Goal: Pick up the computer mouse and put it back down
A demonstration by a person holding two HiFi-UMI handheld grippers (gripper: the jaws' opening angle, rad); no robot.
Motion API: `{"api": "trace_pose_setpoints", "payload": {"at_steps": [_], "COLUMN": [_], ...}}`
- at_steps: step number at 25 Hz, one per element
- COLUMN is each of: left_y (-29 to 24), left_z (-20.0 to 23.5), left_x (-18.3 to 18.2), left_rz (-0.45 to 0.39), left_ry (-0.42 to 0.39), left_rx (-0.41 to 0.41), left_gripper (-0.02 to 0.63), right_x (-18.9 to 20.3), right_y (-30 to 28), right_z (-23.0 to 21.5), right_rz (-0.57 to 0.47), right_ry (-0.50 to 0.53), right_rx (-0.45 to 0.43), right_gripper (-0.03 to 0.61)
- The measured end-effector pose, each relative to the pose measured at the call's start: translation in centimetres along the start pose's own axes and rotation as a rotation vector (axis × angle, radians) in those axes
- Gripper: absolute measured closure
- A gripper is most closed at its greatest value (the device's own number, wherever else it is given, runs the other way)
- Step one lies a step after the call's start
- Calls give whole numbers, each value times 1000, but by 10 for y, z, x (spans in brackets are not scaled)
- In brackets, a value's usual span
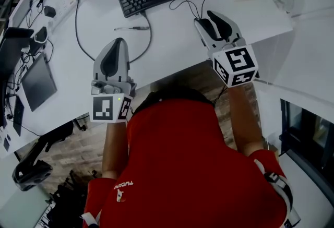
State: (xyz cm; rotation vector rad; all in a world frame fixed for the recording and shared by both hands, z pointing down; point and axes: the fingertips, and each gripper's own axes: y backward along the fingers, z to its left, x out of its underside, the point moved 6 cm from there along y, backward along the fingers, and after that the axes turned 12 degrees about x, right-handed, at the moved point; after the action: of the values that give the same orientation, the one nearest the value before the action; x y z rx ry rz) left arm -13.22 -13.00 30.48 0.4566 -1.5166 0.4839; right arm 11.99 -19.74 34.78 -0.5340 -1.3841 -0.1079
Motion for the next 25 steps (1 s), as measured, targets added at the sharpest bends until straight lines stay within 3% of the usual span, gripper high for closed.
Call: {"api": "trace_pose_setpoints", "payload": {"at_steps": [6, 12, 18, 25], "left_y": [-2, 1, 3, 3], "left_z": [-5, -8, -12, -16], "left_x": [-14, -23, -20, -18], "left_rz": [-31, -60, -59, -60], "left_ry": [-12, -16, -15, -14], "left_rx": [49, 93, 130, 165], "left_gripper": [603, 603, 603, 603], "right_x": [-30, -32, -26, -24], "right_y": [23, 35, 45, 52], "right_z": [34, 56, 68, 74], "right_rz": [-156, -228, -280, -292], "right_ry": [8, 2, -49, -33], "right_rx": [-56, -67, -60, -36], "right_gripper": [502, 572, 574, 574]}}
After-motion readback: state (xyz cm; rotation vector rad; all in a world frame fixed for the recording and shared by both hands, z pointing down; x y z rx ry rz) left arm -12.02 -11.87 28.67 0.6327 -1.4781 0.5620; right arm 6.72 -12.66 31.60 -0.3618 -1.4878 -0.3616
